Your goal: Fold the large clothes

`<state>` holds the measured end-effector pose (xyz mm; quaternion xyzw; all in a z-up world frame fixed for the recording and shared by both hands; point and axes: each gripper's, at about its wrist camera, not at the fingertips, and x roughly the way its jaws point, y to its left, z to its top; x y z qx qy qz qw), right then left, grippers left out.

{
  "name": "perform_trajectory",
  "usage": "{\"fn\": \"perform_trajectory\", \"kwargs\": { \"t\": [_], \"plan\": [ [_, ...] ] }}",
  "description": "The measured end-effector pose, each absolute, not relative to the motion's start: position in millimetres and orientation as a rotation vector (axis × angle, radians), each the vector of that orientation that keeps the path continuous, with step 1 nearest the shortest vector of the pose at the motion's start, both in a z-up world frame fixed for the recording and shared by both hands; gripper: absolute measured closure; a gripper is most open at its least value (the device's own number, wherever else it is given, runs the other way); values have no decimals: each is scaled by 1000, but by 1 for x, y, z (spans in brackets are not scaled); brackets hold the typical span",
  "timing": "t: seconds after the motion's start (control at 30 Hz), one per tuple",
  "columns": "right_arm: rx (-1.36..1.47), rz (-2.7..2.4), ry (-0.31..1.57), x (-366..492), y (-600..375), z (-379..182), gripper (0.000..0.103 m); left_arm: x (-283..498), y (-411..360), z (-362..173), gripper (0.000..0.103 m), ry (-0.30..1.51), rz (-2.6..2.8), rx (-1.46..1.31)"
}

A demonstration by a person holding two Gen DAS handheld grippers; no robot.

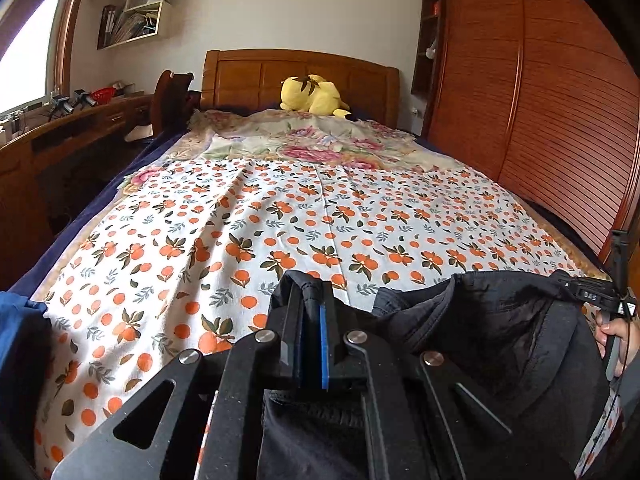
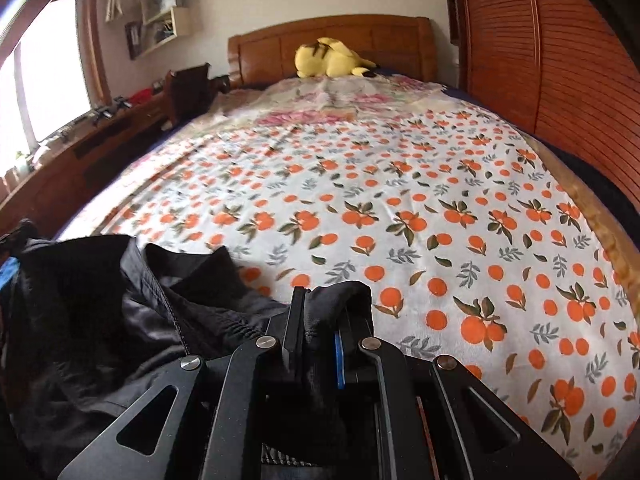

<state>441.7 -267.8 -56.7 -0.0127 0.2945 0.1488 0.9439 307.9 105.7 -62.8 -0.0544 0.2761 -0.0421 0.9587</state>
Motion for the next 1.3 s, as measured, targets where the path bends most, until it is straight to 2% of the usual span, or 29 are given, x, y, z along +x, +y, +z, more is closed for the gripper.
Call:
{"fn": "perform_trajectory", "kwargs": {
  "t": [0.37, 0.47, 0.63, 0.7, 0.77, 0.9, 1.0, 1.07, 1.3],
  "plan": [
    [-92, 256, 690, 477, -233, -49, 93, 325, 110, -67, 97, 622, -117, -51],
    [-150, 252, 711, 477, -225, -43, 90, 320, 108, -62, 97, 618, -147, -41],
    [-80, 259, 758, 480, -233, -23, 83, 310, 108, -52, 93, 604, -191, -32],
    [-23, 265, 761, 478, -240, -12, 79, 307, 106, -48, 89, 597, -200, -16],
    [33, 279, 762, 477, -246, -3, 75, 300, 107, -43, 65, 570, -204, -8],
    [-49, 281, 697, 461, -239, 14, 68, 292, 113, -34, 58, 543, -219, -32],
    [-77, 313, 669, 444, -223, 22, 63, 286, 118, -31, 44, 528, -211, -32],
    [-111, 349, 653, 432, -207, 25, 60, 283, 122, -29, 31, 518, -211, -40],
    [-238, 488, 674, 406, -141, 12, 57, 281, 135, -30, 29, 510, -177, -59]
  ]
}}
